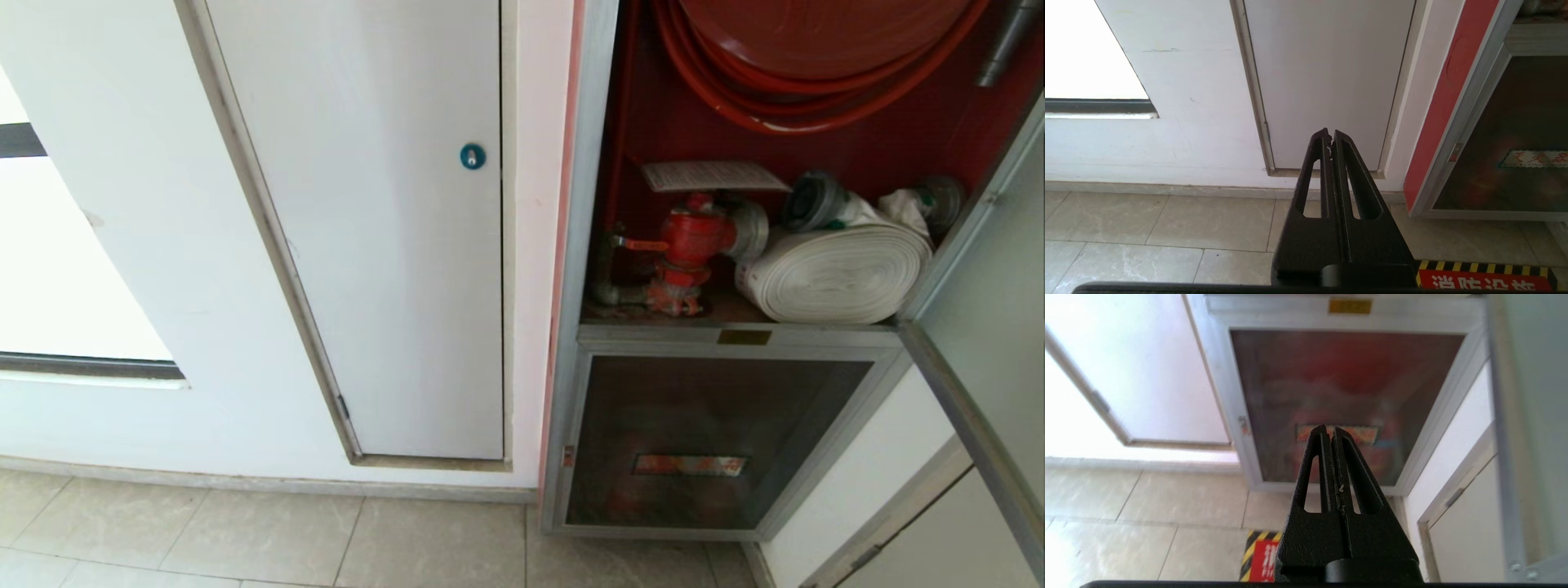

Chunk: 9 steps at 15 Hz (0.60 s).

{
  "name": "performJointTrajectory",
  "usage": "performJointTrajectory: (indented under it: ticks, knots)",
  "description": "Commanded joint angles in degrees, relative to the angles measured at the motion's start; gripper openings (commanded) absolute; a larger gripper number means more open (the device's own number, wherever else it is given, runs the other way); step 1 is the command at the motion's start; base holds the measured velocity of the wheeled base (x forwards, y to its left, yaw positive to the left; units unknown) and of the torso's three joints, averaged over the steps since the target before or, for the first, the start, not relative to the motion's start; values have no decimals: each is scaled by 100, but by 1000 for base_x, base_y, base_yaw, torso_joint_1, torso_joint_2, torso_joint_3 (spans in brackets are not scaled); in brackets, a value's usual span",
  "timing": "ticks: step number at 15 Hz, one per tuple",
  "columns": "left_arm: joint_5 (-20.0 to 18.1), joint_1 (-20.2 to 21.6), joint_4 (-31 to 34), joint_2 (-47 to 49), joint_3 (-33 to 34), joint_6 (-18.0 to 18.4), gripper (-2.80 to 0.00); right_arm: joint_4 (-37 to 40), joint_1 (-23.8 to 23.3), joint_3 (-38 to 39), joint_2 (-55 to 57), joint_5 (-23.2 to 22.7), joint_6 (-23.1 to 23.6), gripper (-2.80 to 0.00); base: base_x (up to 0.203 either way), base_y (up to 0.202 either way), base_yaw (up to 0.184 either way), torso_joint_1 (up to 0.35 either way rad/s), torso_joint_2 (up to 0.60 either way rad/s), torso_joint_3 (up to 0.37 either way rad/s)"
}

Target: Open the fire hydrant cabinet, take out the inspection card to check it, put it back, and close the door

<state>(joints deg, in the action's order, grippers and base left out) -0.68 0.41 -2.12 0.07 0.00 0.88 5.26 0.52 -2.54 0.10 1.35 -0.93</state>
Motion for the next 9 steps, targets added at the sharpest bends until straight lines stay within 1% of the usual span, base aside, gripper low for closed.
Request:
performJointTrajectory:
  ticks: [1,5,7,9]
  knots:
    - [-2,2,1,1,79,0,-280,35,1,-177,-1,58,-1,-280,0,0,0,0,0,0]
    - [-2,2,-8,1,79,0,-280,431,0,-997,25,362,4,-280,0,0,0,0,0,0]
    - [-2,2,-8,1,79,0,-280,636,0,-1424,90,881,21,-280,0,0,0,0,0,0]
    - [-2,2,-8,1,79,0,-280,691,0,-1574,75,1413,31,-280,0,0,0,0,0,0]
